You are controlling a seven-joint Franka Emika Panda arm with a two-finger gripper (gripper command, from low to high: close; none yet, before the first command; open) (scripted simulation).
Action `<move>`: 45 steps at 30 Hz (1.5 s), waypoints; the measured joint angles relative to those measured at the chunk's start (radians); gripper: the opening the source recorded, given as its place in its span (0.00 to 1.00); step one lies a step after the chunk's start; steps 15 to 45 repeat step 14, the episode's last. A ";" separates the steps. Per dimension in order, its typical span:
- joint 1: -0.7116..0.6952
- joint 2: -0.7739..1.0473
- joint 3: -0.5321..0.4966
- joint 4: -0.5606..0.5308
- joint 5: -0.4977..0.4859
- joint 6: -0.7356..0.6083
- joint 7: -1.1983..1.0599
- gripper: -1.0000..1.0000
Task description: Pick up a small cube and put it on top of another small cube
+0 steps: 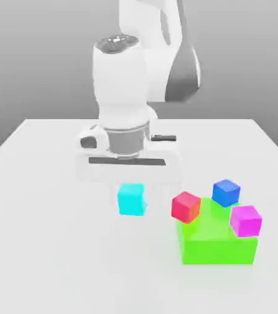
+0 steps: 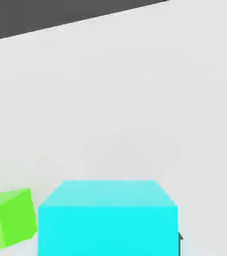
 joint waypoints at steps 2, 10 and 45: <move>0.068 -0.073 0.032 -0.036 -0.002 -0.036 -0.061 0.00; 0.187 -0.050 0.103 -0.135 -0.006 0.088 -0.170 0.00; 0.186 0.011 0.107 -0.148 -0.007 0.162 -0.168 1.00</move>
